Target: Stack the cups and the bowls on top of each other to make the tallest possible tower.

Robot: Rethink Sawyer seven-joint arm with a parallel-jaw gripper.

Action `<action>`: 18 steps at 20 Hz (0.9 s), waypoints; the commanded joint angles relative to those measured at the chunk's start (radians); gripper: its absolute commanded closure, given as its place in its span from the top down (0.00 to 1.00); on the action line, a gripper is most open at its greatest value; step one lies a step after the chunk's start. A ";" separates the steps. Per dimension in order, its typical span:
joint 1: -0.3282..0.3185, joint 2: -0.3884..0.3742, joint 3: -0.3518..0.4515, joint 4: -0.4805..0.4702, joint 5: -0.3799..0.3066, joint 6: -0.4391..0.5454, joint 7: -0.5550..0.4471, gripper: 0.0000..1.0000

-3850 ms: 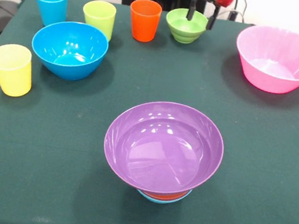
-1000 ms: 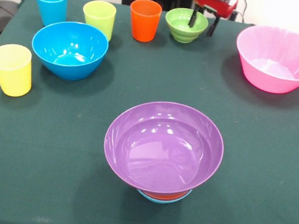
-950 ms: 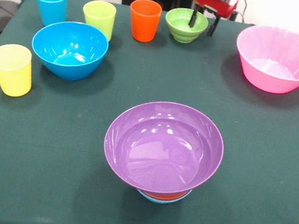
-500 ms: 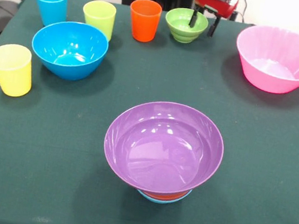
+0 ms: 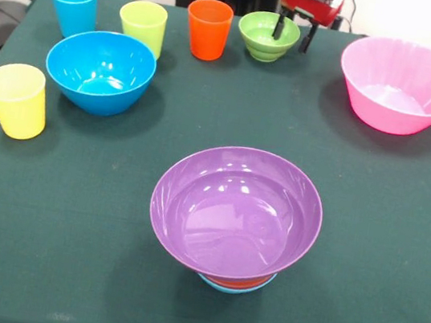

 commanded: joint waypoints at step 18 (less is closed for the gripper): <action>0.026 0.031 0.058 -0.124 0.077 0.002 0.137 0.00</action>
